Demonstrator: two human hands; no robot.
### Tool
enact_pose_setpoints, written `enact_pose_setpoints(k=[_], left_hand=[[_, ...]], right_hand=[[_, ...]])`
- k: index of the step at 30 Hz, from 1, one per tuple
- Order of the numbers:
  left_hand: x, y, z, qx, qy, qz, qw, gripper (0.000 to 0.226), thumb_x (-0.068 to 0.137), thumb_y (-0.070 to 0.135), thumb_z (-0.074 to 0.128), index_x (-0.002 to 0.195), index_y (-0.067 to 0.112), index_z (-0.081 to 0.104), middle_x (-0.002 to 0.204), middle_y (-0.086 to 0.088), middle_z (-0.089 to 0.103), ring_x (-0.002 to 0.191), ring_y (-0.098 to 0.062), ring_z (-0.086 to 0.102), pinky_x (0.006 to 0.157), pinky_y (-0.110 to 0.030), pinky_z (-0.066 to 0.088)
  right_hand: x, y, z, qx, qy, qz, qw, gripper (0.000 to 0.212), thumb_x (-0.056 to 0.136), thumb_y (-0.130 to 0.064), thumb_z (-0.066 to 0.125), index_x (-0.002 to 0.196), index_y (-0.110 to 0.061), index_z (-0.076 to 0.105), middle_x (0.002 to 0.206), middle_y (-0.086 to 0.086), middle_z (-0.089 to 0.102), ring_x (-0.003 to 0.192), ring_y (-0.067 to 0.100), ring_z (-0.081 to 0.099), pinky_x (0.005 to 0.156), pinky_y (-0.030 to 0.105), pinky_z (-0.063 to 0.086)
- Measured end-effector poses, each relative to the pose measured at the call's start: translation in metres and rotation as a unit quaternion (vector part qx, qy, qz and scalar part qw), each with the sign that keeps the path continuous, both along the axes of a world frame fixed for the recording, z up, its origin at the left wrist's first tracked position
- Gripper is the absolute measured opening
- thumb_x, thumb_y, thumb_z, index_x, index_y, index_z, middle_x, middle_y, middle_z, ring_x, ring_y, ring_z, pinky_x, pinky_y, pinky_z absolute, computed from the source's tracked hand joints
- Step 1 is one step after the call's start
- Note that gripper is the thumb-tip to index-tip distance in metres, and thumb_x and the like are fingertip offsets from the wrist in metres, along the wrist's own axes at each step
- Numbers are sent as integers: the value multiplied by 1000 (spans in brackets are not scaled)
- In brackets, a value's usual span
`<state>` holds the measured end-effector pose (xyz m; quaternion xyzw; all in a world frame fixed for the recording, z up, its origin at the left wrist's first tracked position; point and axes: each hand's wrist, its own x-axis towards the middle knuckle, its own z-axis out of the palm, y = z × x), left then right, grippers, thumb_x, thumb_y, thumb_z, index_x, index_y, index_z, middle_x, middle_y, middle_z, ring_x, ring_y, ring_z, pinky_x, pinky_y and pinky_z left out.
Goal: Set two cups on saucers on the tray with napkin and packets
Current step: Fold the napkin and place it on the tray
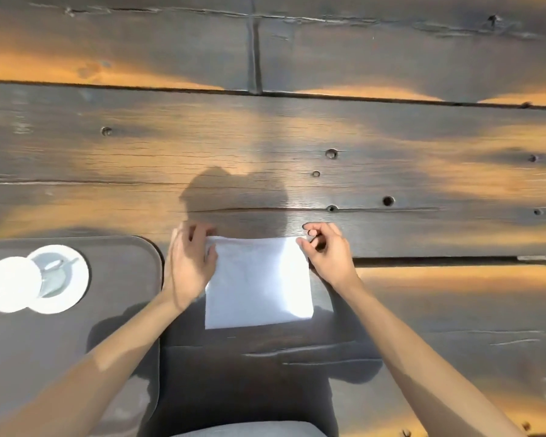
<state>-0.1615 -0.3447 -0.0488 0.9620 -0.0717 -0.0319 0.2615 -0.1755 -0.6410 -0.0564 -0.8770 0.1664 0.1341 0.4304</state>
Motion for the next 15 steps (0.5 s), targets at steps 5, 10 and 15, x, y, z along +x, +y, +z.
enact_pose_setpoints(k=[5, 10, 15], left_hand=[[-35, -52, 10, 68, 19, -157, 985, 45, 92, 17, 61, 136, 10, 56, 149, -12, 50, 139, -30, 46, 108, -43, 42], [-84, -79, -2, 106, 68, -229, 965, 57, 102, 33, 44, 155, 16, 34, 166, -5, 24, 155, -25, 17, 123, -46, 22], [-116, -55, -19, 129, 81, -217, 964, 63, 105, 35, 32, 160, 12, 13, 170, -5, 5, 157, -23, 3, 126, -45, 10]], right_hand=[[-23, 13, -1, -105, -59, 59, 991, 42, 96, -30, 59, 137, -21, 53, 127, 3, 51, 117, 21, 55, 98, 40, 50], [-74, 37, 4, -164, -102, 140, 971, 44, 104, -29, 48, 147, -23, 46, 158, 1, 38, 142, 21, 41, 113, 39, 38], [-121, 50, 5, -203, -101, 240, 944, 52, 105, -26, 39, 157, -20, 36, 168, -1, 27, 156, 16, 19, 120, 41, 28]])
